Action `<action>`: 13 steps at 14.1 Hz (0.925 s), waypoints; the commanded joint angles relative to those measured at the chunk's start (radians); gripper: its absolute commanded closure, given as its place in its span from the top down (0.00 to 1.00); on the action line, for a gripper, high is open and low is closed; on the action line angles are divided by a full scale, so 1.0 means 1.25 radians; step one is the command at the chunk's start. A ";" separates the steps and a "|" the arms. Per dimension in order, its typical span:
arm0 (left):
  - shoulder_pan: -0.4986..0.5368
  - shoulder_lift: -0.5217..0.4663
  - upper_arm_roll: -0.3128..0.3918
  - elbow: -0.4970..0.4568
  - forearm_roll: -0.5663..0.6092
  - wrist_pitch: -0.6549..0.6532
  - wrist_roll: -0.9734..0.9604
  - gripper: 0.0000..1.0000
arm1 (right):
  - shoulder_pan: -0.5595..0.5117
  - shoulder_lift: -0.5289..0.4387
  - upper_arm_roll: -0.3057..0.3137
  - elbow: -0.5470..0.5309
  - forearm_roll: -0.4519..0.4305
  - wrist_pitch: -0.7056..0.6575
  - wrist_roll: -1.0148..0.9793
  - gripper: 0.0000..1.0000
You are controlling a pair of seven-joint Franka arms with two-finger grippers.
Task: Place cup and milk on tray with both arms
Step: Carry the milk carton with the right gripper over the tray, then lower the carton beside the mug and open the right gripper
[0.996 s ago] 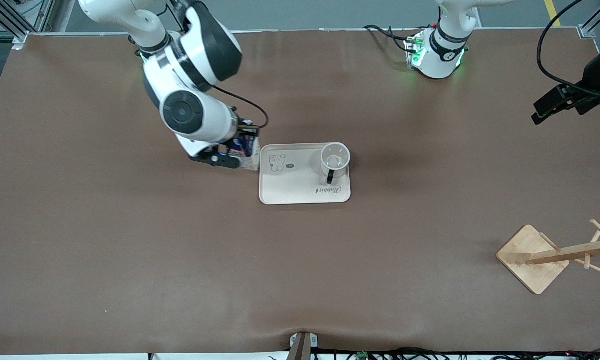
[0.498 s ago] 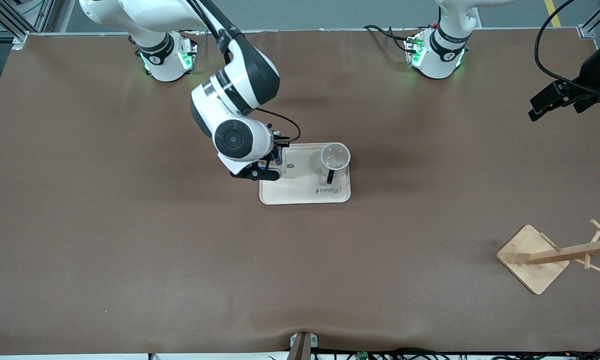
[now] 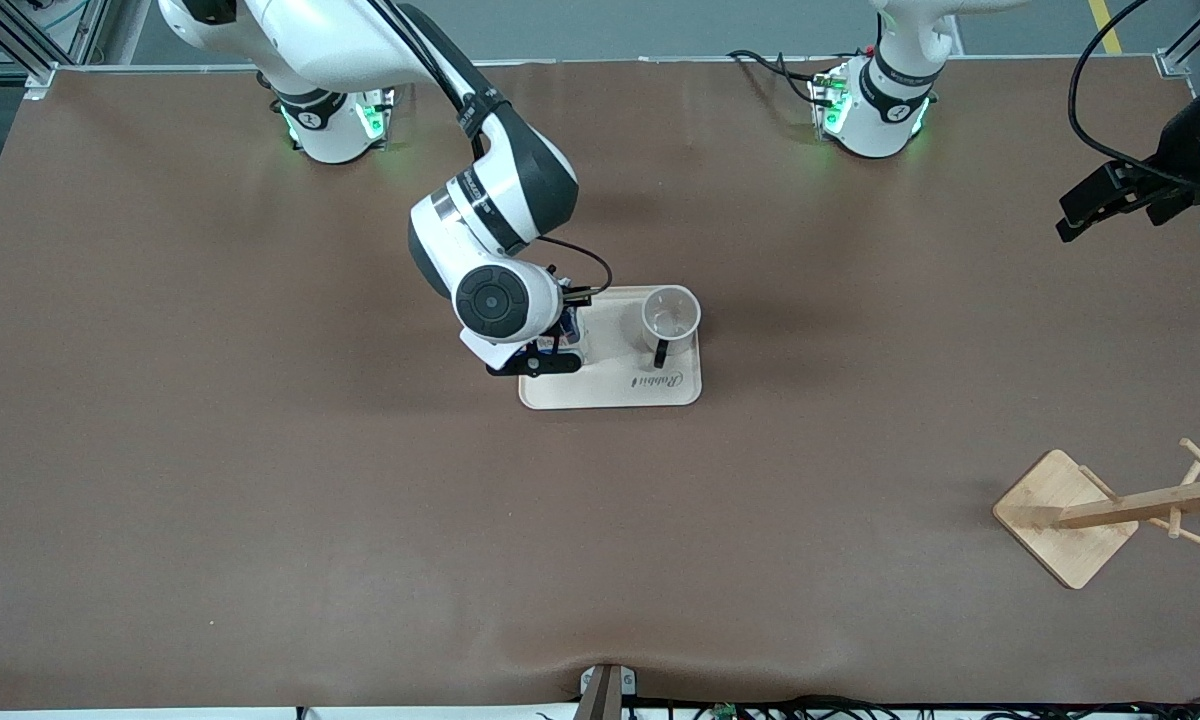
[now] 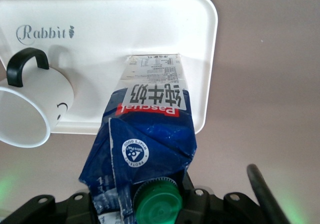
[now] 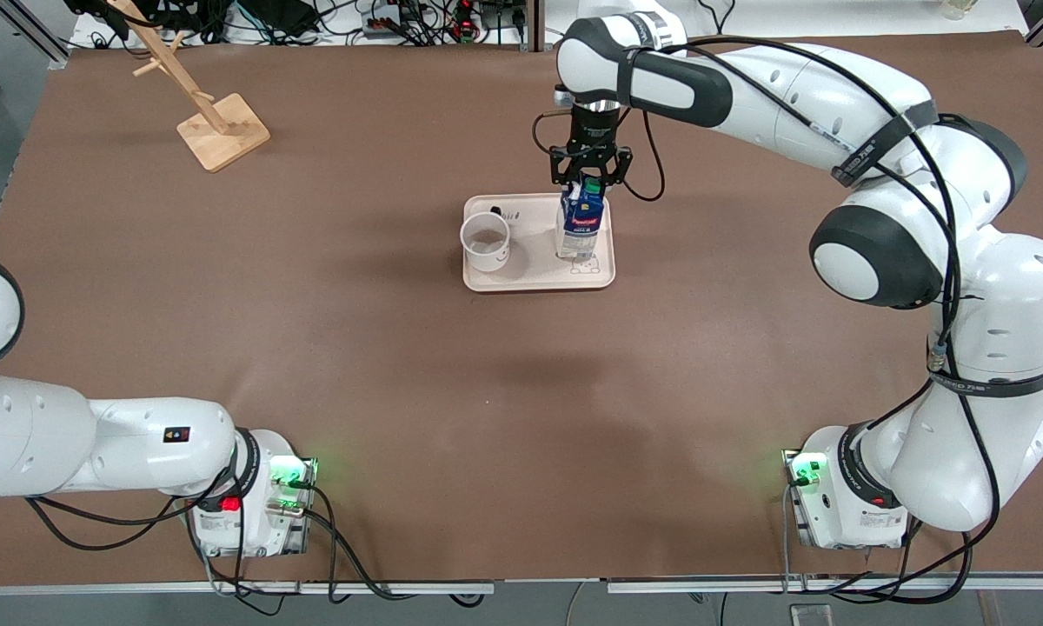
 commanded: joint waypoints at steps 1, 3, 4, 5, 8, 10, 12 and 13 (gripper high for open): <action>0.003 -0.001 -0.002 0.008 -0.001 -0.013 0.009 1.00 | 0.012 0.015 -0.011 0.024 0.018 0.008 -0.003 0.00; 0.002 -0.001 -0.004 0.013 -0.001 -0.013 0.009 1.00 | 0.020 0.015 -0.011 0.022 0.013 0.015 -0.001 0.15; 0.002 0.000 -0.004 0.013 -0.001 -0.013 0.009 1.00 | 0.023 0.015 -0.011 0.020 0.007 0.032 -0.003 0.49; 0.002 0.000 -0.004 0.013 -0.001 -0.012 0.009 1.00 | 0.023 0.015 -0.011 0.019 0.005 0.038 -0.012 0.99; 0.001 0.001 -0.005 0.013 -0.002 -0.007 0.009 1.00 | 0.023 0.015 -0.011 0.019 0.006 0.037 -0.012 1.00; 0.002 -0.005 -0.005 0.010 -0.003 -0.010 0.009 1.00 | 0.023 0.015 -0.011 0.019 0.006 0.038 -0.008 1.00; -0.003 -0.005 -0.005 0.013 -0.002 -0.011 0.008 1.00 | 0.023 0.013 -0.011 0.020 0.007 0.033 -0.008 1.00; -0.004 -0.004 -0.006 0.013 -0.002 -0.011 0.008 1.00 | 0.024 0.008 -0.011 0.022 0.006 0.028 -0.005 1.00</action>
